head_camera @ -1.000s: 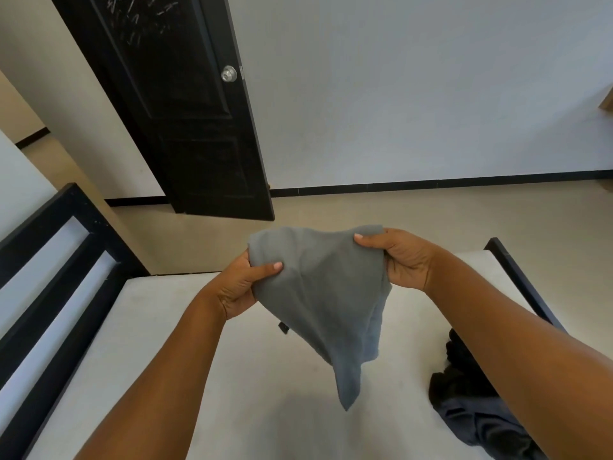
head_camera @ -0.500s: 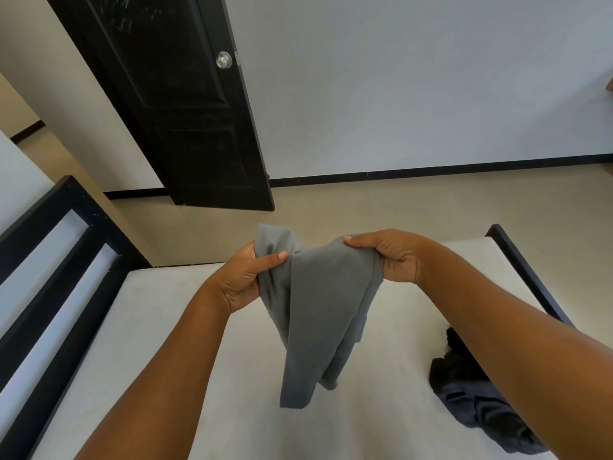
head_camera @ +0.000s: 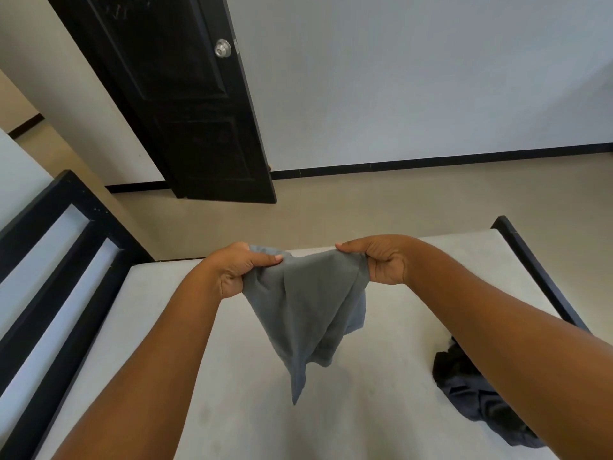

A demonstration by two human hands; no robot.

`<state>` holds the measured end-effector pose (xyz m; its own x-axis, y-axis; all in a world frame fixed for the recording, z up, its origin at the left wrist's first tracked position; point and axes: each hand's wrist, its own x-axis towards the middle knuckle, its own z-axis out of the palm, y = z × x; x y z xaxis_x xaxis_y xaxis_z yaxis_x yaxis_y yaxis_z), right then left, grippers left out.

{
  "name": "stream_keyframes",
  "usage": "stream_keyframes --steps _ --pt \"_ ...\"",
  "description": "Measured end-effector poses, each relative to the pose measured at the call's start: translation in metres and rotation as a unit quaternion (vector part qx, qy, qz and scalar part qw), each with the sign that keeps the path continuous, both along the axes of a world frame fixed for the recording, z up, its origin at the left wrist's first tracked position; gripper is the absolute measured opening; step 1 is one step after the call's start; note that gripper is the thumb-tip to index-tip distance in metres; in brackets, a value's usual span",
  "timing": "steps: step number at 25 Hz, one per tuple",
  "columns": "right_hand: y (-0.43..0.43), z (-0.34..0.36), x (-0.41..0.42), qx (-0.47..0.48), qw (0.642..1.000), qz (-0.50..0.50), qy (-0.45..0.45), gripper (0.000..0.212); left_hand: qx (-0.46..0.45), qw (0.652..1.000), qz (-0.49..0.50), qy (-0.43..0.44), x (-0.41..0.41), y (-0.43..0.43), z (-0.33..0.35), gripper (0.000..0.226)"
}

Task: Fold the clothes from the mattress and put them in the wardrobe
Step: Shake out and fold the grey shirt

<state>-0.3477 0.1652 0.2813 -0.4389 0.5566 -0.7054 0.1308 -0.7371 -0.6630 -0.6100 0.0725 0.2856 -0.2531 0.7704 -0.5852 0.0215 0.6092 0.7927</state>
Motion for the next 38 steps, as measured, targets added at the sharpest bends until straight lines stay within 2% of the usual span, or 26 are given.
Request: stream_keyframes --steps 2,5,7,9,11,13,16,19,23,26,29,33,38 --pt "0.003 -0.005 -0.004 -0.006 0.998 0.014 -0.060 0.050 -0.043 0.997 -0.018 0.057 -0.005 0.009 -0.002 0.035" --pt "0.005 -0.011 -0.014 0.008 0.993 0.012 -0.120 0.053 -0.056 0.994 -0.008 0.093 -0.010 0.019 -0.005 0.054" --pt "0.006 -0.012 -0.022 0.008 0.992 -0.019 -0.123 0.050 -0.032 0.999 0.041 0.008 -0.016 0.024 -0.009 0.050" --pt "0.008 -0.012 -0.028 -0.016 0.994 -0.025 -0.108 0.057 -0.011 0.996 0.058 -0.063 -0.020 0.027 -0.011 0.050" --pt "0.011 -0.014 -0.036 -0.022 0.992 -0.021 -0.119 0.059 -0.012 0.999 0.036 0.001 -0.023 0.033 -0.018 0.061" --pt "0.013 -0.017 -0.046 0.021 0.986 -0.018 -0.165 0.043 -0.005 0.995 0.027 0.100 -0.022 0.041 -0.024 0.067" --pt "0.018 -0.009 -0.057 0.111 0.969 -0.033 -0.219 0.028 0.042 0.991 0.033 0.127 -0.024 0.053 -0.027 0.079" --pt "0.022 0.001 -0.057 0.149 0.965 -0.069 -0.206 0.025 0.117 0.986 0.048 0.110 -0.023 0.061 -0.026 0.072" --pt "0.015 -0.008 -0.047 0.202 0.965 -0.114 -0.124 0.022 0.198 0.978 0.022 0.065 -0.026 0.045 -0.034 0.054" --pt "-0.011 -0.044 -0.034 0.238 0.955 -0.111 -0.136 0.018 0.211 0.977 -0.006 0.026 -0.024 0.005 -0.064 0.033" --pt "-0.058 -0.100 -0.022 0.230 0.954 -0.069 -0.178 0.030 0.165 0.986 0.009 0.023 -0.012 -0.055 -0.121 0.024" --pt "-0.144 -0.211 -0.002 0.145 0.952 -0.004 -0.268 0.018 0.028 0.999 0.038 0.016 0.016 -0.148 -0.223 0.023" --pt "-0.243 -0.344 0.032 0.064 0.931 0.139 -0.330 0.020 -0.109 0.994 0.023 0.010 0.050 -0.256 -0.343 0.020"
